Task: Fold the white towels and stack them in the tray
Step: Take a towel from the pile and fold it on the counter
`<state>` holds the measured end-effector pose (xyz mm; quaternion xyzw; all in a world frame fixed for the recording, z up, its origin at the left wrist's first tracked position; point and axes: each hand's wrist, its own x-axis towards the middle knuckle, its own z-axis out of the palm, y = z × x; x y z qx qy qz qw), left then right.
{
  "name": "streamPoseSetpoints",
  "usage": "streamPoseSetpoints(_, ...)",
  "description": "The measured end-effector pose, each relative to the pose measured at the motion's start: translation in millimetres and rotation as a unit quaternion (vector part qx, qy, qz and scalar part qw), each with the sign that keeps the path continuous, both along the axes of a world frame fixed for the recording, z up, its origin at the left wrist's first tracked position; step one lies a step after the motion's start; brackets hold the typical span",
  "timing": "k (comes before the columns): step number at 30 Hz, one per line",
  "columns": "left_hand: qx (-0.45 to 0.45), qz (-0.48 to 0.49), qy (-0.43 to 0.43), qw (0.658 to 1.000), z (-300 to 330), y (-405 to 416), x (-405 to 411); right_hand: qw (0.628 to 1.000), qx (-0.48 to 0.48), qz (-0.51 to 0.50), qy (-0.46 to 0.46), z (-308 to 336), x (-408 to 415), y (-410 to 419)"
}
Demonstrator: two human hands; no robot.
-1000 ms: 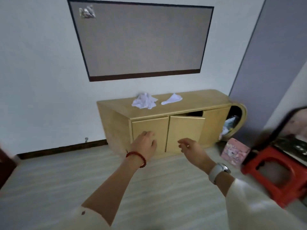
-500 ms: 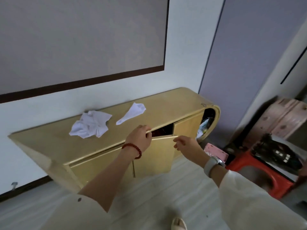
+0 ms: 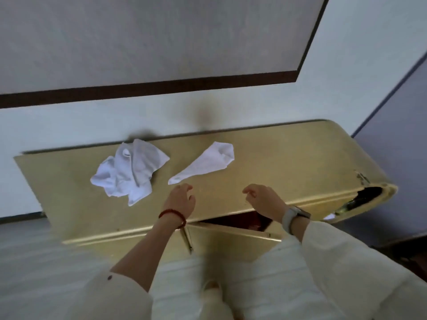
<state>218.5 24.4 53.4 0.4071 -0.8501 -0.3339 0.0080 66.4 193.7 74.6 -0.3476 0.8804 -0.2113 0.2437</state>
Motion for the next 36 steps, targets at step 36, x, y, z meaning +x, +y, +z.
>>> streamPoseSetpoints(36, -0.097, 0.169, 0.181, 0.964, 79.4, -172.5, -151.0, 0.932, -0.205, 0.118, 0.275, 36.9, -217.5, -232.8)
